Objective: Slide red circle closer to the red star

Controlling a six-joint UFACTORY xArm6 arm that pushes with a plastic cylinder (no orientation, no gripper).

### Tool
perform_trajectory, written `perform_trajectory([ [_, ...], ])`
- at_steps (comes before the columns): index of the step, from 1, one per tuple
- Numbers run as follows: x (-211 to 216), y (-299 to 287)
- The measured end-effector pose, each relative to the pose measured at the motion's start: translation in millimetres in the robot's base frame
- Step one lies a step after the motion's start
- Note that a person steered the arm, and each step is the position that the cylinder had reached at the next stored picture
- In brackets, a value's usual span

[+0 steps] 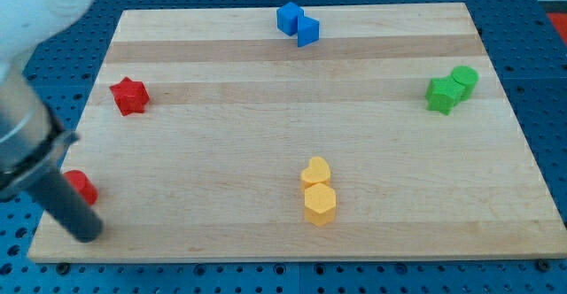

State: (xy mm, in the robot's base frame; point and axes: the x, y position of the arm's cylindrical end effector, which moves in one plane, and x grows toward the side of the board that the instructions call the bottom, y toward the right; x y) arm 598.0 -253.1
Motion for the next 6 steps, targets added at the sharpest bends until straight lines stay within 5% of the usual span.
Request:
perform_trajectory([
  [6, -61, 15],
])
